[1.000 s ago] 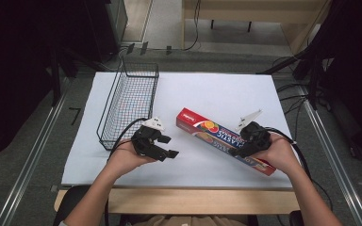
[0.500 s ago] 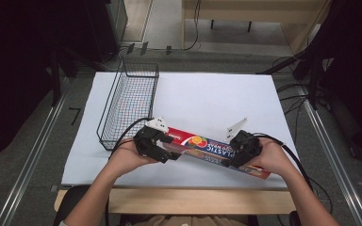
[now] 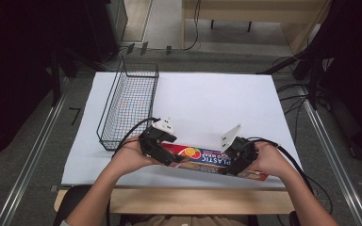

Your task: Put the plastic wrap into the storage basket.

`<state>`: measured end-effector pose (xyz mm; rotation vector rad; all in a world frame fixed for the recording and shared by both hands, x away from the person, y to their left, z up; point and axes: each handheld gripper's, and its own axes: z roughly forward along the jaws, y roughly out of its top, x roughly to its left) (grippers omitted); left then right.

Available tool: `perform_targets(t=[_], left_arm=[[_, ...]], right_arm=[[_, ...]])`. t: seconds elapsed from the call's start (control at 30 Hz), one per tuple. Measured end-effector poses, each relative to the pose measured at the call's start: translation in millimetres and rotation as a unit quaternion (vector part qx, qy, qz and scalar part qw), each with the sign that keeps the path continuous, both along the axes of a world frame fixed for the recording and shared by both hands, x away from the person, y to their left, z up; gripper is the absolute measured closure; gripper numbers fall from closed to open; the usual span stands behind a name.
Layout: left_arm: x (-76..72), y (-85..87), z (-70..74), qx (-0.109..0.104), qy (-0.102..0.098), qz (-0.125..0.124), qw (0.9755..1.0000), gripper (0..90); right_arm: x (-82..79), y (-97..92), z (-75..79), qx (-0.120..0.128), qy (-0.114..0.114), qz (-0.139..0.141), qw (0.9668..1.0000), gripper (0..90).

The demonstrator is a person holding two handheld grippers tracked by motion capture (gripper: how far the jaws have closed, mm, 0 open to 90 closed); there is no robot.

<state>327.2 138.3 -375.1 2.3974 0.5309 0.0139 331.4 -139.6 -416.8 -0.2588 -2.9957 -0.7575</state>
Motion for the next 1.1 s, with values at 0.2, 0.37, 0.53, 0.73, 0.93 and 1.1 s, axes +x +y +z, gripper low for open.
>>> perform_targets(t=[0.2,0.37,0.53,0.73,0.93,1.1], left_arm=[[-7.3,-13.5,-2.4,0.023,-0.019,-0.048,0.9984,22.8],[-8.9,-22.0,-6.3,0.034,-0.008,-0.066,0.9973,22.1],[-10.5,-29.3,-11.9,0.048,0.001,-0.075,0.9960,22.6],[-16.0,-39.5,-18.9,0.079,-0.010,-0.092,0.9926,24.3],[-17.9,-44.0,-21.9,0.093,-0.004,-0.104,0.9902,28.3],[-19.3,-48.8,-27.0,0.110,-0.011,-0.102,0.9886,27.1]], right_arm=[[-7.2,8.9,4.4,0.000,0.001,0.025,0.9997,41.2],[-10.4,15.5,6.8,-0.005,-0.006,0.036,0.9993,41.1],[-12.8,20.2,9.0,-0.007,-0.012,0.041,0.9991,41.1],[-15.7,27.5,16.0,-0.006,-0.016,0.044,0.9989,41.1],[-19.5,33.6,19.7,-0.010,-0.030,0.051,0.9982,41.1],[-20.8,36.6,20.1,-0.017,-0.033,0.050,0.9981,41.2]])
